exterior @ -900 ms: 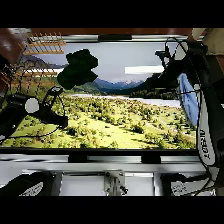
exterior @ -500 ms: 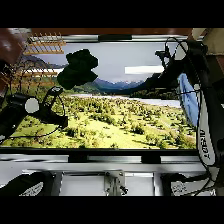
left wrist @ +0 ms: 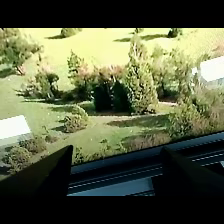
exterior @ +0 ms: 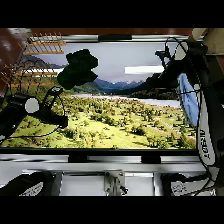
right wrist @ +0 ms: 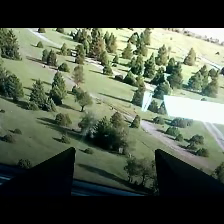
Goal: Fold the shirts.
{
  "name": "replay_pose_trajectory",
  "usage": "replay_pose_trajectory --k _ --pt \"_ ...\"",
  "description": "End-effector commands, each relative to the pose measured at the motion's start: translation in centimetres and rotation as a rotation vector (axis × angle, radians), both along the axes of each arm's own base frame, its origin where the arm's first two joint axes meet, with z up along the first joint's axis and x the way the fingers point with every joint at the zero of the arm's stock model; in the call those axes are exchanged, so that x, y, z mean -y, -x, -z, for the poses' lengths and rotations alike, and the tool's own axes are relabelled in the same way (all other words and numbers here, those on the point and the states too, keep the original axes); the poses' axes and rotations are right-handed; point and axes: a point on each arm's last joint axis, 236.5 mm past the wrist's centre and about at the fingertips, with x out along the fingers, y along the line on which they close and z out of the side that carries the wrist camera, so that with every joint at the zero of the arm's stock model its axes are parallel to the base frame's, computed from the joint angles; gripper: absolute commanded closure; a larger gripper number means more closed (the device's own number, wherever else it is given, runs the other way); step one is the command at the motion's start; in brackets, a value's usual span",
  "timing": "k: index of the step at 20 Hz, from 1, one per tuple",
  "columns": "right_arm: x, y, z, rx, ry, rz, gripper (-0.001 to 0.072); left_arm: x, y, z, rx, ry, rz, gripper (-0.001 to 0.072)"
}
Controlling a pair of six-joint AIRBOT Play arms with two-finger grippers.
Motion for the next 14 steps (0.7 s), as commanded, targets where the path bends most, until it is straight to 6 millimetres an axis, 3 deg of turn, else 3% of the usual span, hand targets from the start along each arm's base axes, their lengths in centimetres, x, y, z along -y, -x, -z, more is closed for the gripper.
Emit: replay_pose_trajectory --k 1,4,10,13,14 --pt "-0.4 -1.6 -0.2 0.065 -0.018 0.011 0.0097 0.1 -0.2 0.1 0.006 0.002 0.0 0.0081" --pt "-0.6 -1.8 -0.3 0.076 -0.025 0.011 0.0097 1.4 -2.1 0.8 0.053 0.044 -0.004 0.0081" --pt "-0.4 -3.4 -0.6 0.147 -0.016 0.005 0.0096 2.3 -2.4 3.2 -0.004 0.063 -0.017 0.0081" --pt "-0.6 -4.8 -0.9 0.205 -0.027 0.014 0.0096 4.4 -4.3 3.5 0.049 0.152 -0.047 0.008" --pt "-0.7 -5.1 -0.9 0.216 -0.03 0.016 0.0096 4.4 -6.1 3.0 0.125 0.161 -0.052 0.0079"
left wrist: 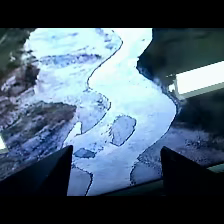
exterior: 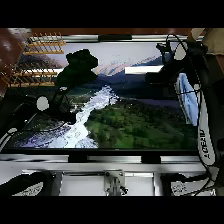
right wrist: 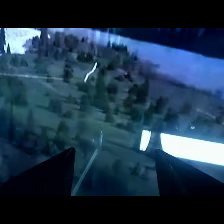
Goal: Fold the shirts.
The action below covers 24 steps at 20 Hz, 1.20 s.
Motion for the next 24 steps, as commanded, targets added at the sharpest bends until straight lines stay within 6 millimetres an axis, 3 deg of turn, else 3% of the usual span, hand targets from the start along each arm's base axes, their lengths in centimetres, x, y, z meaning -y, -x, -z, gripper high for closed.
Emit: replay_pose_trajectory --k 1,3,6,8,10,13,17,21,24 --pt "-0.2 -1.5 -0.1 0.058 -0.008 0.007 0.0096 0.3 -6.2 -1.4 0.238 0.043 -0.062 0.008" --pt "-0.2 -1.5 0.2 0.051 -0.006 0.003 0.0096 -3.2 -12.7 -4.6 0.382 0.089 -0.305 0.008" --pt "-0.3 -1.5 0.4 0.044 -0.009 0.002 0.0096 -7.9 -20.8 -7.7 0.485 0.089 -0.408 0.008" --pt "-0.6 -1.3 0.5 0.032 -0.021 -0.001 0.0096 -10.2 -25.3 -7.9 0.525 0.084 -0.451 0.008" --pt "-0.8 -1.1 0.5 0.026 -0.031 -0.003 0.0097 -12.3 -28.0 -5.8 0.494 0.058 -0.479 0.008" --pt "-0.9 -1.1 0.5 0.027 -0.032 -0.002 0.0096 -12.0 -28.4 -0.9 0.348 0.051 -0.488 0.0079" --pt "-1.1 -1.1 0.4 0.024 -0.045 0.0 0.0096 -10.4 -28.2 2.8 0.283 0.045 -0.464 0.008" --pt "-2.1 -0.9 0.2 0.017 -0.087 -0.006 0.0097 -9.9 -27.9 5.3 0.242 0.04 -0.462 0.0113" --pt "-2.1 -1.0 0.2 0.021 -0.088 -0.005 0.0096 -9.6 -27.9 5.5 0.236 0.056 -0.469 0.0122"
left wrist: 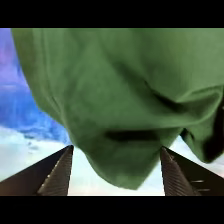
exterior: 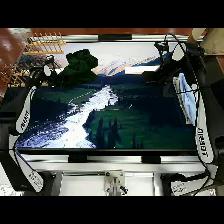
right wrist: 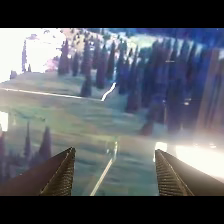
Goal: Fold the shirts.
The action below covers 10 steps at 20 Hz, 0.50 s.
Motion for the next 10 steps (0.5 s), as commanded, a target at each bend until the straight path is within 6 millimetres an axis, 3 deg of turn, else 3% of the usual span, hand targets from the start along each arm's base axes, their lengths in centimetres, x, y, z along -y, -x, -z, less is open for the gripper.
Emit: replay_pose_trajectory --k 1,2,4,5,6,7,8,10 --pt "-0.2 -0.4 -0.2 0.019 -0.012 0.004 0.0096 0.6 -0.1 0.6 -0.008 0.027 -0.004 0.0287" --pt "-0.3 -1.1 -0.4 0.046 -0.015 0.01 0.0096 0.9 -0.1 0.2 -0.003 0.044 -0.007 0.0666" --pt "-0.3 -1.9 -0.8 0.084 -0.024 0.02 0.0096 2.0 -0.7 -2.1 0.038 0.098 -0.011 0.068" --pt "-0.4 -2.4 -1.0 0.104 -0.028 0.024 0.0097 2.6 -1.2 -4.2 0.076 0.128 -0.008 0.068" --pt "-0.4 -2.6 -1.2 0.115 -0.029 0.026 0.0096 3.6 -1.8 -7.6 0.141 0.148 0.031 0.0681" --pt "-0.3 -2.4 -1.5 0.117 -0.025 0.025 0.0097 4.6 -2.1 -11.6 0.218 0.149 0.082 0.0681" --pt "0.1 -2.0 -2.0 0.119 -0.014 0.022 0.0097 5.7 -2.1 -16.8 0.317 0.129 0.141 0.0682" --pt "1.2 -1.2 -4.4 0.164 0.038 -0.008 0.0096 8.3 0.3 -29.1 0.549 0.07 0.268 0.0682"
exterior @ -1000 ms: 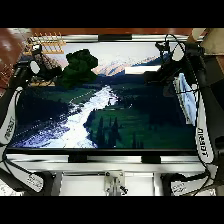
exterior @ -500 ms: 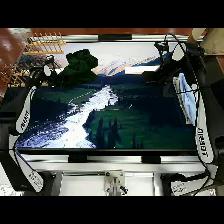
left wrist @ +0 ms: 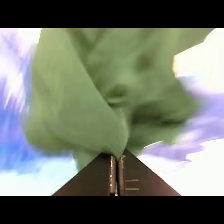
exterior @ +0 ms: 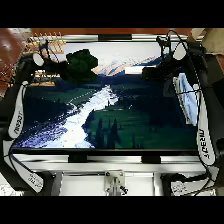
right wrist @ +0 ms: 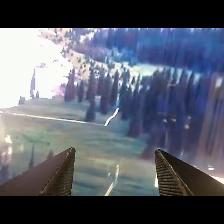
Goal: Fold the shirts.
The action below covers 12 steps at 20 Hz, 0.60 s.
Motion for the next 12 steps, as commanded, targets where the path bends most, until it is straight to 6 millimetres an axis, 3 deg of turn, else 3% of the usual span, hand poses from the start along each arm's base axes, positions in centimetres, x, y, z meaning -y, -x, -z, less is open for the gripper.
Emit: replay_pose_trajectory --k 1,2,4,5,6,7,9,12 --pt "2.1 0.8 -4.0 0.09 0.09 -0.023 0.0097 4.3 4.7 -18.9 0.375 -0.055 0.163 0.0682" --pt "3.3 1.1 -6.3 0.144 0.132 -0.008 0.0097 5.7 8.4 -24.9 0.486 -0.06 0.202 0.0682" --pt "5.6 2.4 -11.9 0.277 0.198 0.033 0.0097 8.1 16.6 -33.9 0.657 -0.024 0.263 0.0682" --pt "6.6 3.6 -14.6 0.34 0.217 0.052 0.0097 9.3 20.3 -36.5 0.714 -0.002 0.304 0.0681" --pt "7.3 5.0 -17.2 0.396 0.226 0.069 0.0096 10.7 23.9 -37.9 0.741 0.022 0.357 0.0681" --pt "7.8 6.5 -19.3 0.443 0.229 0.084 0.0097 12.2 26.7 -38.0 0.732 0.053 0.41 0.0681" --pt "8.9 9.5 -23.2 0.532 0.22 0.124 0.0097 15.9 30.6 -34.7 0.615 0.116 0.523 0.0682" --pt "9.8 13.1 -26.6 0.607 0.185 0.178 0.0096 22.4 33.4 -23.9 0.348 0.142 0.662 0.0681"
